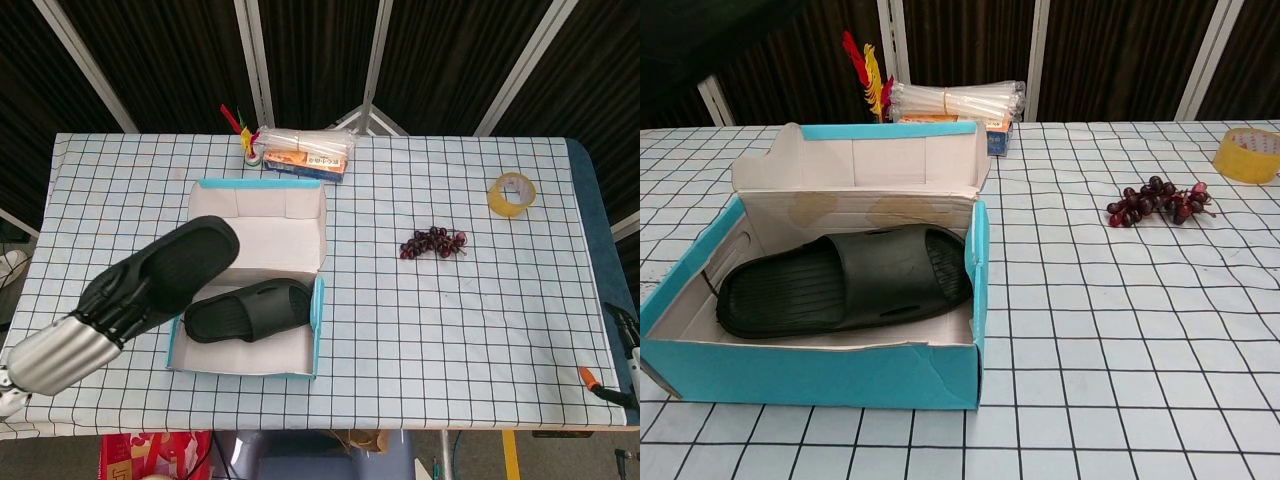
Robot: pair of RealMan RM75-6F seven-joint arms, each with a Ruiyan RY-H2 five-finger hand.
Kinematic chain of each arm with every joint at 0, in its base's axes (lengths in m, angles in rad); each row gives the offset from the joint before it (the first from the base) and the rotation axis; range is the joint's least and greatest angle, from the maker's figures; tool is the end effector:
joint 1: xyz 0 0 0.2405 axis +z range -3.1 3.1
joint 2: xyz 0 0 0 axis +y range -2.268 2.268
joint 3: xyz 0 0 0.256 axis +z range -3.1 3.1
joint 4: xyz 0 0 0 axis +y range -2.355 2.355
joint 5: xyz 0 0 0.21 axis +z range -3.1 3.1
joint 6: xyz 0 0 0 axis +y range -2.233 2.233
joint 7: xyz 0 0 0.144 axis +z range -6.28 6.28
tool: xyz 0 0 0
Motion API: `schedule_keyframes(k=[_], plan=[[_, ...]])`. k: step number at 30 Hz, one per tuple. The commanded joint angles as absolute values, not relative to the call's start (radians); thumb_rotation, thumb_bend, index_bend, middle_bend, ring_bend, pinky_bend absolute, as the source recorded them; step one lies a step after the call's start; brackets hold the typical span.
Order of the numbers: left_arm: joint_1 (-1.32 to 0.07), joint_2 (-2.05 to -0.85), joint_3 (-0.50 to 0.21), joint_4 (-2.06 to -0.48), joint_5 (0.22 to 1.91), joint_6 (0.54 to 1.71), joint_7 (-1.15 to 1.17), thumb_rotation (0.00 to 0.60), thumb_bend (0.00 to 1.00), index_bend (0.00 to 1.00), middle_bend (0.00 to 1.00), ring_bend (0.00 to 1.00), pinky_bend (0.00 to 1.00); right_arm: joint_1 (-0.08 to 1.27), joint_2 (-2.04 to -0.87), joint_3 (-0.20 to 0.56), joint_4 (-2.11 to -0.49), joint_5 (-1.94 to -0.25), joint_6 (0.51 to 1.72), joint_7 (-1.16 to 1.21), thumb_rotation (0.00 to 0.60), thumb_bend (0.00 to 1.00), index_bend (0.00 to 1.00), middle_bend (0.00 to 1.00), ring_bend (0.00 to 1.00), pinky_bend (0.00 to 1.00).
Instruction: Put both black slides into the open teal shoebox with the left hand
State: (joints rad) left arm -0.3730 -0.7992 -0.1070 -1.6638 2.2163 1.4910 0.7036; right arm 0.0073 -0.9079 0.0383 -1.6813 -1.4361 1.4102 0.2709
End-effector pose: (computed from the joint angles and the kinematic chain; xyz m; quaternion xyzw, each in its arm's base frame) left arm -0.1792 0.2169 0.2020 -0.7825 0.2763 -0.3028 0.4686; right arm -0.3358 -0.1522 0.2141 0.5350 -0.4819 0.3721 0.5857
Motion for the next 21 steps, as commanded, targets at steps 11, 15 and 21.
schedule_keyframes(k=[11, 15, 21], plan=[[-0.655, -0.862, -0.111, -1.719, 2.454, 1.102, 0.764, 0.6, 0.35, 0.46, 0.4, 0.01, 0.13, 0.005, -0.909, 0.045, -1.675, -1.428, 1.417, 0.279, 0.6, 0.31, 0.03, 0.11, 0.19, 0.13], [-0.688, -0.929, -0.098, -1.686, 2.469, 1.109, 0.733, 0.6, 0.35, 0.46, 0.4, 0.01, 0.13, 0.003, -0.907, 0.049, -1.67, -1.419, 1.417, 0.289, 0.6, 0.31, 0.03, 0.11, 0.19, 0.13], [-0.701, -0.998, -0.057, -1.616, 2.488, 1.115, 0.717, 0.6, 0.35, 0.46, 0.41, 0.02, 0.14, 0.004, -0.906, 0.048, -1.666, -1.422, 1.414, 0.297, 0.6, 0.31, 0.03, 0.11, 0.19, 0.13]])
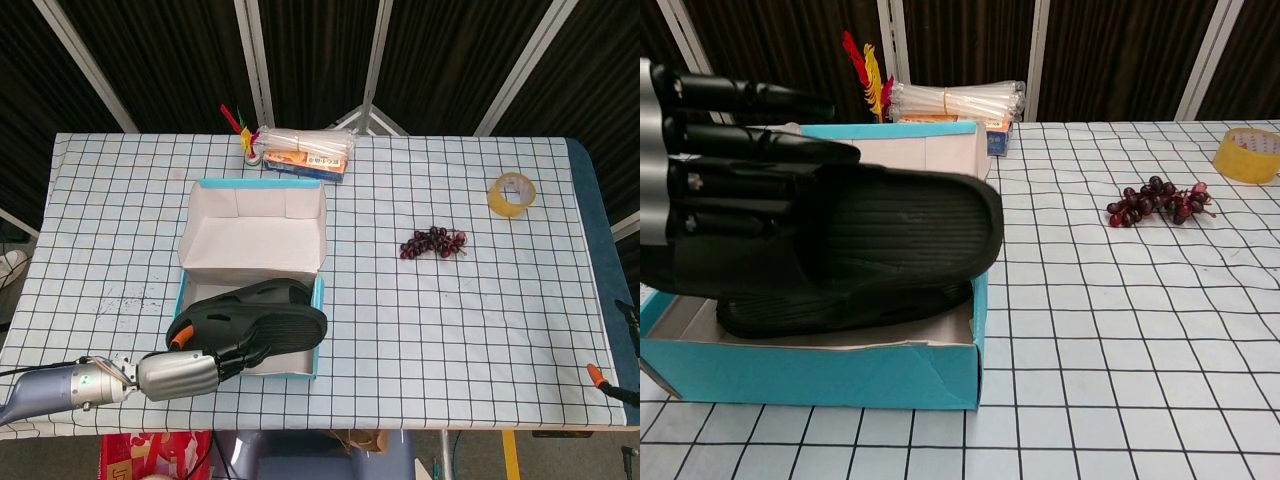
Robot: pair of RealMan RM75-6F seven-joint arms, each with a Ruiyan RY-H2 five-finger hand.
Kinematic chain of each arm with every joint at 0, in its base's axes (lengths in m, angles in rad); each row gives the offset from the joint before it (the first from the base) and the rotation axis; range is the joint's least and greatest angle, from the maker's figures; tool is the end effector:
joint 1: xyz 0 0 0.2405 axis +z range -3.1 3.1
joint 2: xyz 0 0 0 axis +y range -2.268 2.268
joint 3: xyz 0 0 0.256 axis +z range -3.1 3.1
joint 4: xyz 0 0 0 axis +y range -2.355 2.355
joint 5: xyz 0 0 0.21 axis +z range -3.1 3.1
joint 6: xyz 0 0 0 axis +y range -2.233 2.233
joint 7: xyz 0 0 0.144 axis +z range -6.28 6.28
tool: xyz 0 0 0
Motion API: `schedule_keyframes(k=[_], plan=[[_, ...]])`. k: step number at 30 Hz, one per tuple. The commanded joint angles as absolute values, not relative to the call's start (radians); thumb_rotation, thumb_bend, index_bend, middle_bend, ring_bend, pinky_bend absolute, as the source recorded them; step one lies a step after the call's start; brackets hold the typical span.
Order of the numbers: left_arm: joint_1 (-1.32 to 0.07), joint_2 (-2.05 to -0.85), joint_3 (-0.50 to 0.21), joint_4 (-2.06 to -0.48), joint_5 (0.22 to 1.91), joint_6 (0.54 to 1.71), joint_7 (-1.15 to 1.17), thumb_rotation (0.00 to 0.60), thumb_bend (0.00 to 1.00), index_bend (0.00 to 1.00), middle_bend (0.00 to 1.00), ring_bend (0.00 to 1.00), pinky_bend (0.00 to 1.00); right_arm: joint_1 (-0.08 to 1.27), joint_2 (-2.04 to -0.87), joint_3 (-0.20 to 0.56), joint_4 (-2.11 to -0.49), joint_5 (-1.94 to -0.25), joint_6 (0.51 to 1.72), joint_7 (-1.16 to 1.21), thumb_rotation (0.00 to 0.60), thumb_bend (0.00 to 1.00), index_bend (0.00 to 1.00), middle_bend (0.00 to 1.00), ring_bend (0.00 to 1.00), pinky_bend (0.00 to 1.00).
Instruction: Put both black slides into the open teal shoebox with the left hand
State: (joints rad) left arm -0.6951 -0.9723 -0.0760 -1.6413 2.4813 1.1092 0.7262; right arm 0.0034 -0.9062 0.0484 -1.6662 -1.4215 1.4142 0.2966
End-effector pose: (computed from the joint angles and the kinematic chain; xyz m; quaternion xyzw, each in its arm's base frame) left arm -0.1346 0.2412 0.1022 -0.8106 0.4424 -0.2788 0.2636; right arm -0.3397 -0.1529 0.2196 0.5241 -0.4824 0.3775 0.5917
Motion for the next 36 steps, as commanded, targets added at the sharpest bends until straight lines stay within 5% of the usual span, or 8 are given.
schedule_keyframes(k=[1, 36], plan=[[-0.701, -1.008, -0.051, -1.606, 2.488, 1.119, 0.714, 0.6, 0.35, 0.46, 0.41, 0.02, 0.14, 0.004, -0.906, 0.048, -1.666, -1.423, 1.414, 0.297, 0.6, 0.31, 0.03, 0.11, 0.19, 0.13], [-0.683, -1.178, 0.058, -1.379, 2.371, 1.191, 0.613, 0.6, 0.36, 0.47, 0.4, 0.02, 0.14, 0.012, -0.906, 0.052, -1.673, -1.402, 1.389, 0.278, 0.6, 0.31, 0.03, 0.11, 0.19, 0.13]])
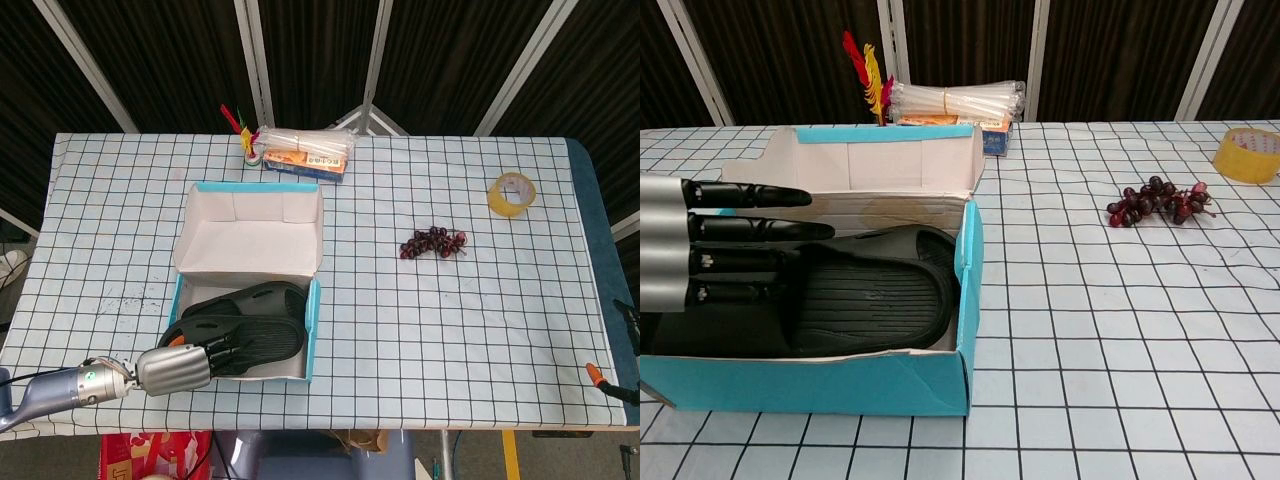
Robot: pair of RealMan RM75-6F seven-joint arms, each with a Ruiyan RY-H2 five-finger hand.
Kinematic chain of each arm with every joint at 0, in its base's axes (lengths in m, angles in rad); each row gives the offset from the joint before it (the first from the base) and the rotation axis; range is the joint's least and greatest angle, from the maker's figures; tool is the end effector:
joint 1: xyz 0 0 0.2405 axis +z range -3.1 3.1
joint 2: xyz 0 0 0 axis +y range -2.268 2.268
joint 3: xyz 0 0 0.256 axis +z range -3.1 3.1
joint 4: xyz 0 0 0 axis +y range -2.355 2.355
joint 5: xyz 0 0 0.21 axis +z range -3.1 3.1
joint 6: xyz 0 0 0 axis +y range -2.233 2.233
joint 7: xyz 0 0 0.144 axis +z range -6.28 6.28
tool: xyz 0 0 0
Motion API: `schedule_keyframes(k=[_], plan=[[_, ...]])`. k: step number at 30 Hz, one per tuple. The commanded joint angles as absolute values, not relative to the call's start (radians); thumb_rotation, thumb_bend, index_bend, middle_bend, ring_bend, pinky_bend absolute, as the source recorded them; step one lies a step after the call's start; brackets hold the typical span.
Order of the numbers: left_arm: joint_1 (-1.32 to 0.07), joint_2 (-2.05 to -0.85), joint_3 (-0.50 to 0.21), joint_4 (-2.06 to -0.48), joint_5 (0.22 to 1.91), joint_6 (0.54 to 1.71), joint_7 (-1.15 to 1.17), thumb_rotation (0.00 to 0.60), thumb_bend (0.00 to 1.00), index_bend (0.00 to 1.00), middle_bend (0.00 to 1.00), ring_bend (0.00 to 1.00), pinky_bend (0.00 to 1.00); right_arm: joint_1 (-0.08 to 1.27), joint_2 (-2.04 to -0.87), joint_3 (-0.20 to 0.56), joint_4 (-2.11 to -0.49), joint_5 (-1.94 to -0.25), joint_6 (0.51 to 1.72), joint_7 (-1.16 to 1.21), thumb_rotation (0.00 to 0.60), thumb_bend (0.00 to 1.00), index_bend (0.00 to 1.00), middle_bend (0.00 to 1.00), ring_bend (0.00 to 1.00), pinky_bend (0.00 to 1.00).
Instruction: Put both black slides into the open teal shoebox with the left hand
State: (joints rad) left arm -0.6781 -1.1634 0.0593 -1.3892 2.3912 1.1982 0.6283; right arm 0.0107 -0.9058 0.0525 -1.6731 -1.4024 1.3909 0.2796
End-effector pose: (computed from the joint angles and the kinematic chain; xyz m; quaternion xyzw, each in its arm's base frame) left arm -0.1876 0.2473 0.0647 -0.8590 0.3457 -0.2758 0.2578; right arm -0.3409 -0.1556 0.2177 0.5237 -0.4872 0.3684 0.5939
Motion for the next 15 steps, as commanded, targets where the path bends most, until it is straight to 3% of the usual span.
schedule_keyframes(k=[1, 15], plan=[[-0.685, -1.184, 0.058, -1.378, 2.36, 1.186, 0.606, 0.6, 0.36, 0.47, 0.4, 0.02, 0.14, 0.012, -0.907, 0.052, -1.673, -1.401, 1.388, 0.276, 0.6, 0.31, 0.03, 0.11, 0.19, 0.13], [-0.729, -1.298, 0.089, -1.292, 2.312, 1.134, 0.563, 0.6, 0.36, 0.47, 0.4, 0.02, 0.16, 0.021, -0.913, 0.054, -1.671, -1.39, 1.369, 0.263, 0.6, 0.31, 0.03, 0.11, 0.19, 0.13]])
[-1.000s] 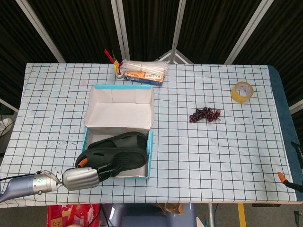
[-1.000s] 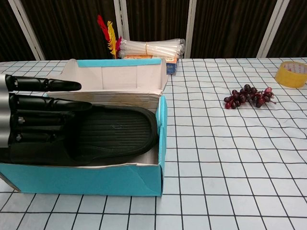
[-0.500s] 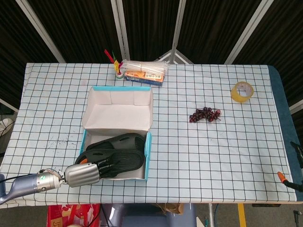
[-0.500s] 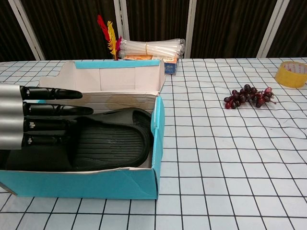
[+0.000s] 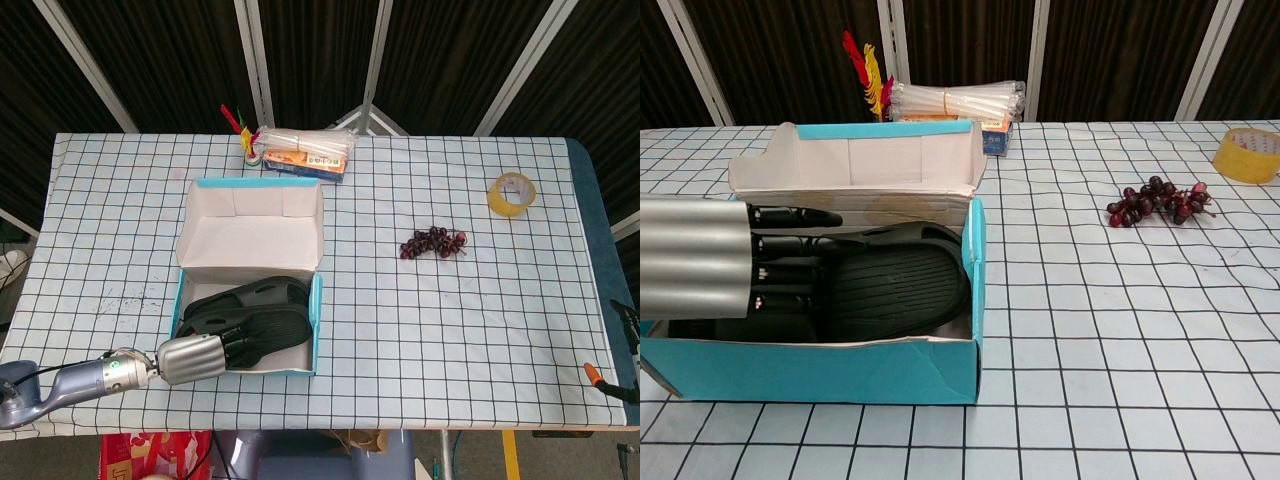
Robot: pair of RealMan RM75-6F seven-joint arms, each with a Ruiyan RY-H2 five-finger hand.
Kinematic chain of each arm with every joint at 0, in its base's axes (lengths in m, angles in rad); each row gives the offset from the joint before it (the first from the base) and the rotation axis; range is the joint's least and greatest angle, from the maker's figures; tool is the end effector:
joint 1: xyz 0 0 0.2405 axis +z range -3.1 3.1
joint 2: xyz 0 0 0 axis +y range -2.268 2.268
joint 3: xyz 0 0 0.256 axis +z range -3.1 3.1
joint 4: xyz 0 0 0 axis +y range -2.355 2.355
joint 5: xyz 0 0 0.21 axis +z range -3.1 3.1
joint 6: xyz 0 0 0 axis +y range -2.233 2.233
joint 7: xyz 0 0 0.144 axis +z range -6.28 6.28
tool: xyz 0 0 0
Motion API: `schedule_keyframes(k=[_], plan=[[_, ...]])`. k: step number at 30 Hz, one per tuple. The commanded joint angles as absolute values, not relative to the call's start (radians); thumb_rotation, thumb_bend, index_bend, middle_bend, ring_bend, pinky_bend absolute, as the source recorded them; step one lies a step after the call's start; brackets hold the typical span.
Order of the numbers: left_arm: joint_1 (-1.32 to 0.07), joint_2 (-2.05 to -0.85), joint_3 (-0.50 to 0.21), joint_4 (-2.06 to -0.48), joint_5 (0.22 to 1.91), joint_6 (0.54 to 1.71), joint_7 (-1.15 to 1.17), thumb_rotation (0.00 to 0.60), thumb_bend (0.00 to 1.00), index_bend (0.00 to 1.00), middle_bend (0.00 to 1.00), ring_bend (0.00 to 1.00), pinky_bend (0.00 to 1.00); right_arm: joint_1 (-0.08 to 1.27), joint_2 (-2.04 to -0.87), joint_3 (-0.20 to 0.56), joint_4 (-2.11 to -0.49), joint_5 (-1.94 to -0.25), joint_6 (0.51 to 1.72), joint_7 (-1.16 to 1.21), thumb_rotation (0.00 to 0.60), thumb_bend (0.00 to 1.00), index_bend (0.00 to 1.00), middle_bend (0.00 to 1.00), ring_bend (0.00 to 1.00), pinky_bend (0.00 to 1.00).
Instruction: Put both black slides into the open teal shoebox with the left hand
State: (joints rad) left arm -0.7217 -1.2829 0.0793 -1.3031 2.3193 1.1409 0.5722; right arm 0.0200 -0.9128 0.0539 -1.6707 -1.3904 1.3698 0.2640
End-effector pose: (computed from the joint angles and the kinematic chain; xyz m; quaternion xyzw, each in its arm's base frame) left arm -0.1875 0.2624 0.0304 -0.8777 0.3071 -0.2702 0.2497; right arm -0.3426 -0.1584 0.2141 0.5263 -0.4904 0.3602 0.5940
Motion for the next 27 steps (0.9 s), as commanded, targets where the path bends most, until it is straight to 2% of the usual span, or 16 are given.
schedule_keyframes(k=[1, 10, 16, 19, 24, 27], plan=[[-0.732, -1.304, 0.094, -1.289, 2.311, 1.131, 0.558, 0.6, 0.36, 0.47, 0.4, 0.02, 0.17, 0.021, -0.913, 0.054, -1.671, -1.389, 1.368, 0.261, 0.6, 0.31, 0.03, 0.11, 0.19, 0.13], [-0.742, -1.334, 0.136, -1.27, 2.285, 1.114, 0.52, 0.6, 0.36, 0.46, 0.38, 0.02, 0.19, 0.021, -0.913, 0.055, -1.671, -1.384, 1.366, 0.257, 0.6, 0.31, 0.03, 0.11, 0.19, 0.13], [-0.752, -1.325, 0.137, -1.281, 2.256, 1.117, 0.507, 0.6, 0.36, 0.42, 0.34, 0.02, 0.19, 0.019, -0.912, 0.056, -1.674, -1.386, 1.372, 0.256, 0.6, 0.31, 0.03, 0.11, 0.19, 0.13], [-0.755, -1.314, 0.129, -1.297, 2.248, 1.13, 0.522, 0.6, 0.35, 0.34, 0.26, 0.02, 0.19, 0.019, -0.912, 0.057, -1.675, -1.386, 1.373, 0.256, 0.6, 0.31, 0.03, 0.11, 0.19, 0.13], [-0.754, -1.287, 0.115, -1.334, 2.228, 1.114, 0.586, 0.6, 0.28, 0.15, 0.06, 0.0, 0.16, 0.019, -0.911, 0.057, -1.675, -1.387, 1.373, 0.258, 0.6, 0.31, 0.03, 0.11, 0.19, 0.13], [-0.749, -1.268, 0.108, -1.366, 2.206, 1.081, 0.634, 0.6, 0.23, 0.07, 0.0, 0.0, 0.12, 0.018, -0.91, 0.057, -1.674, -1.387, 1.375, 0.261, 0.6, 0.31, 0.03, 0.11, 0.19, 0.13]])
